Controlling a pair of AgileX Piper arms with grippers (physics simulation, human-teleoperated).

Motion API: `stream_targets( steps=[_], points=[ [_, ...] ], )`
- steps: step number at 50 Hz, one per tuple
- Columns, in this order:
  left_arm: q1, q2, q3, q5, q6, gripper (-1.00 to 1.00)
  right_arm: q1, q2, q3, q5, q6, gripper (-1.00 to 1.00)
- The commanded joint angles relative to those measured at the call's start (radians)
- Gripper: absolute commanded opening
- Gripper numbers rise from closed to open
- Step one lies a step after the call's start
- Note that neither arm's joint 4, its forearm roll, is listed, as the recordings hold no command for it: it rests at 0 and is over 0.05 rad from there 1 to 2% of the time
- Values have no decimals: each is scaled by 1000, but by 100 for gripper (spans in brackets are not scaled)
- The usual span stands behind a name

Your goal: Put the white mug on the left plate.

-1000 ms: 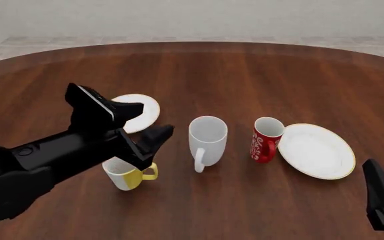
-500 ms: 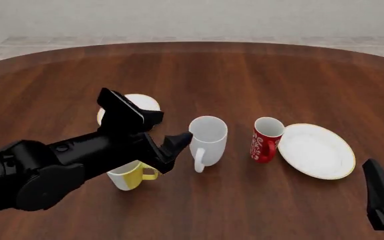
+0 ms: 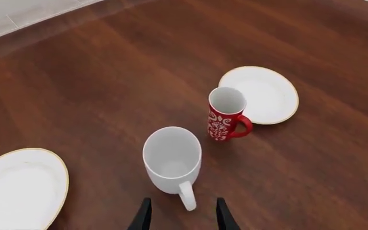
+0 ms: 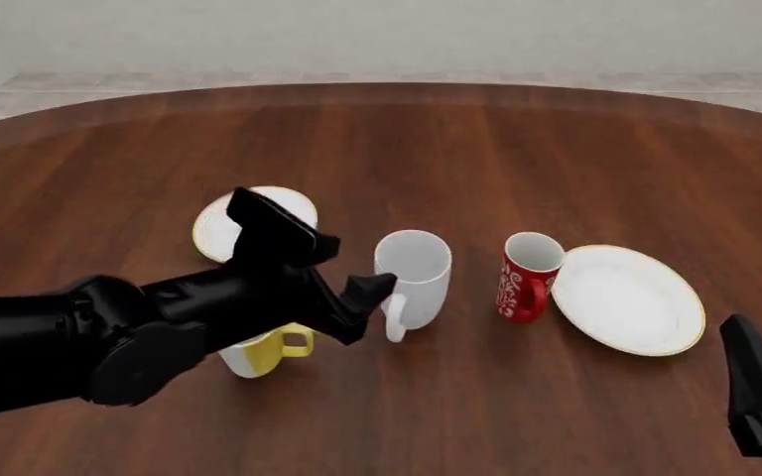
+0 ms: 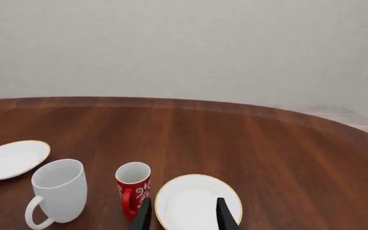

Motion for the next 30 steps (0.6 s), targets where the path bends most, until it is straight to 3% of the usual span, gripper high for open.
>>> stream_targets(
  steps=[1, 30],
  points=[
    [3, 51, -19, 0, -27, 100, -1, 0, -1, 0, 3, 100],
    [18, 166, -67, -28, -34, 100, -1, 0, 1, -1, 8, 100]
  ],
)
